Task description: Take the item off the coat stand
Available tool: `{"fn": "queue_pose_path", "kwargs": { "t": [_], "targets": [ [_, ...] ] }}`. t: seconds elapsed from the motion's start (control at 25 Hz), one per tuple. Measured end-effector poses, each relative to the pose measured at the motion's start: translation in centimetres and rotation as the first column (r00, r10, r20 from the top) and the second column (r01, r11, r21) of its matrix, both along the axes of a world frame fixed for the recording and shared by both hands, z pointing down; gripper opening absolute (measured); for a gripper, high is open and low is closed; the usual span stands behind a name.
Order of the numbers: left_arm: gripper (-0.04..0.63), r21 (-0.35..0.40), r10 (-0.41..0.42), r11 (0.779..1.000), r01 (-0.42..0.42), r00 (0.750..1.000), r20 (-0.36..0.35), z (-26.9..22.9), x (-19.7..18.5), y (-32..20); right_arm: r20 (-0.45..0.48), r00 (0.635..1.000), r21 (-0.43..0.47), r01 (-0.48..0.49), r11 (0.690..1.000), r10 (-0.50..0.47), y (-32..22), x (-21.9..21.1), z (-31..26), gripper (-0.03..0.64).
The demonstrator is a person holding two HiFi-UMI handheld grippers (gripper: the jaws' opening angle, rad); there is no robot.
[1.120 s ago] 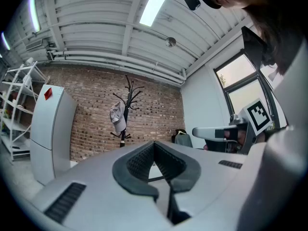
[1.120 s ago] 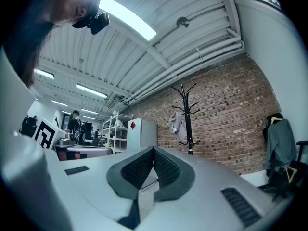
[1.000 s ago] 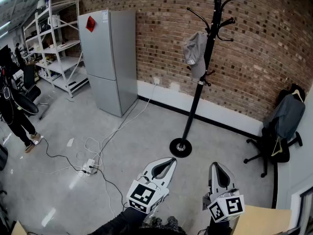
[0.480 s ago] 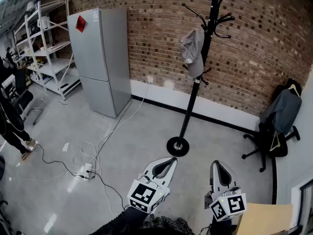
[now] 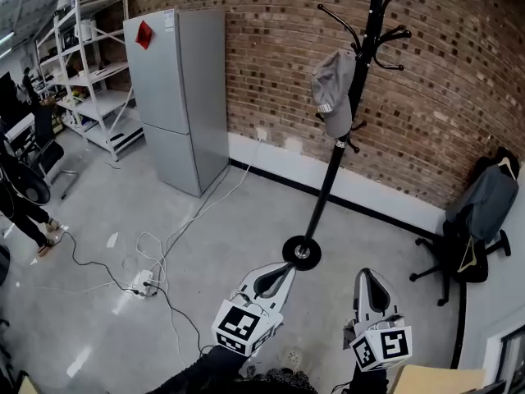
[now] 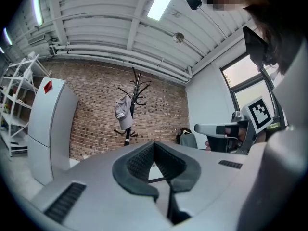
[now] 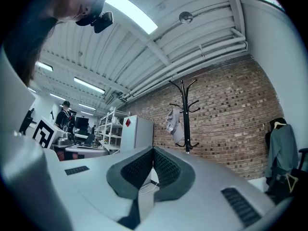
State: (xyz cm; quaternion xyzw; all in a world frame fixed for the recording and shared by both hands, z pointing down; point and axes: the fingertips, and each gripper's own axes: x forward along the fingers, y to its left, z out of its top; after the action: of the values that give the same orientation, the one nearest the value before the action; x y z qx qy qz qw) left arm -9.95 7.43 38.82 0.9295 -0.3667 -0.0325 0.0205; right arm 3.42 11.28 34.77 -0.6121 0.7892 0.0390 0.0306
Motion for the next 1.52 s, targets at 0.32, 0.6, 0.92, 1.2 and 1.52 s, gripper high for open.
{"fn": "queue_pose_path", "kwargs": {
  "t": [0.32, 0.6, 0.92, 1.2, 1.52],
  "targets": [
    [0.008, 0.026, -0.072, 0.997, 0.072, 0.997, 0.008, -0.8, 4.4, -5.4, -0.002, 0.998, 0.025, 0.068, 0.997, -0.068, -5.9, 4.6, -0.6, 0.009],
    [0.008, 0.043, -0.119, 0.992, 0.119, 0.993, 0.017, -0.9, 8.2, -8.7, 0.013, 0.993, -0.001, 0.121, 0.993, -0.121, -9.8, 8.6, 0.1, 0.009],
    [0.008, 0.047, -0.160, 0.986, 0.159, 0.987, 0.030, -0.3, 11.0, -11.3, 0.026, 0.984, 0.001, 0.175, 0.985, -0.175, -12.4, 11.1, 1.0, 0.009],
    [0.008, 0.045, -0.163, 0.986, 0.161, 0.985, 0.046, -0.3, 11.9, -13.1, 0.030, 0.982, 0.005, 0.187, 0.982, -0.187, -14.2, 11.7, 1.1, 0.009],
    [0.008, 0.035, -0.131, 0.991, 0.130, 0.990, 0.046, 0.5, 12.1, -17.1, 0.051, 0.982, -0.002, 0.183, 0.983, -0.183, -17.7, 10.9, 1.6, 0.009]
  ]
}}
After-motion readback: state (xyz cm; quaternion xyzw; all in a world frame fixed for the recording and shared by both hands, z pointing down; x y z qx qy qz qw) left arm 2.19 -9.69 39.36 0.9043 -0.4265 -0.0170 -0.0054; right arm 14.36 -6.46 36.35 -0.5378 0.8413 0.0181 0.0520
